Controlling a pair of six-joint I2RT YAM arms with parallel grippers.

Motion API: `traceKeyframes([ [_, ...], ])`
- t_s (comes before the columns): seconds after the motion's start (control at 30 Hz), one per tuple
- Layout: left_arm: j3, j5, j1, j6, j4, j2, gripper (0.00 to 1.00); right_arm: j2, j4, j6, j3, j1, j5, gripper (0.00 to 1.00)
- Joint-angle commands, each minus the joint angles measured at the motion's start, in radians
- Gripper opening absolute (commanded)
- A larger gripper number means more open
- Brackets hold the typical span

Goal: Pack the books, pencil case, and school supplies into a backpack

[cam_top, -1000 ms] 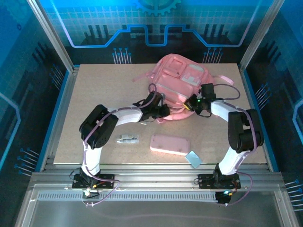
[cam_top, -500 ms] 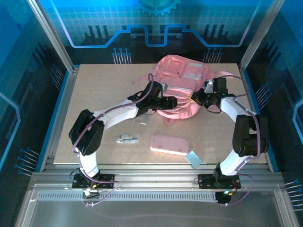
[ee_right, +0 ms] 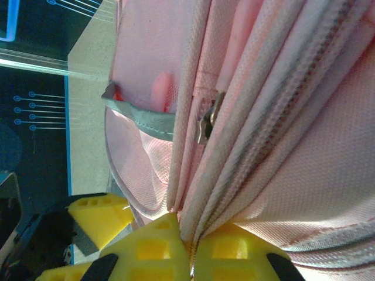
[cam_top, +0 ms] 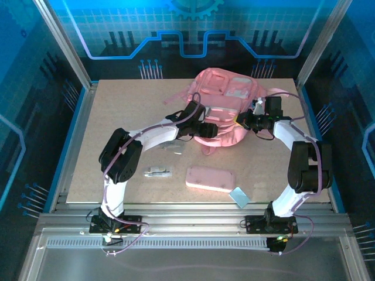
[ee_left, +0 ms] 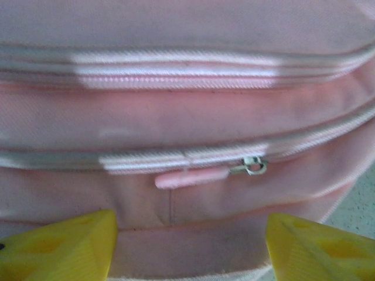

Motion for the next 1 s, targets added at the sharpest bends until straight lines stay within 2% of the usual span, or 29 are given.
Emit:
traceKeyframes([
  [0.0,0.036,0.011,0.027,0.033,0.053,0.04,0.7,-0.029,0.122,-0.044,0.011,0.013,-0.099,0.0],
  [0.1,0.041,0.064,0.033,0.024,0.126,0.067,0.7,-0.034,0.121,-0.053,0.002,0.018,-0.098,0.0],
  [0.2,0.039,0.179,0.039,-0.017,0.221,0.093,0.69,-0.034,0.123,-0.055,-0.009,0.018,-0.098,0.0],
  [0.3,0.038,0.29,0.038,-0.067,0.288,0.117,0.67,-0.034,0.127,-0.056,-0.018,0.018,-0.097,0.0],
  [0.47,-0.023,0.415,0.022,-0.15,0.377,0.091,0.62,-0.031,0.127,-0.056,-0.026,0.014,-0.09,0.0],
  [0.7,-0.116,0.413,-0.009,-0.174,0.428,0.004,0.57,-0.013,0.144,-0.042,-0.023,0.011,-0.099,0.0],
  [0.8,-0.102,0.38,-0.008,-0.141,0.387,0.014,0.55,-0.01,0.149,-0.035,-0.023,0.011,-0.105,0.0],
  [0.97,-0.027,0.357,-0.008,-0.049,0.265,0.065,0.34,-0.014,0.146,-0.035,-0.025,0.01,-0.105,0.0],
])
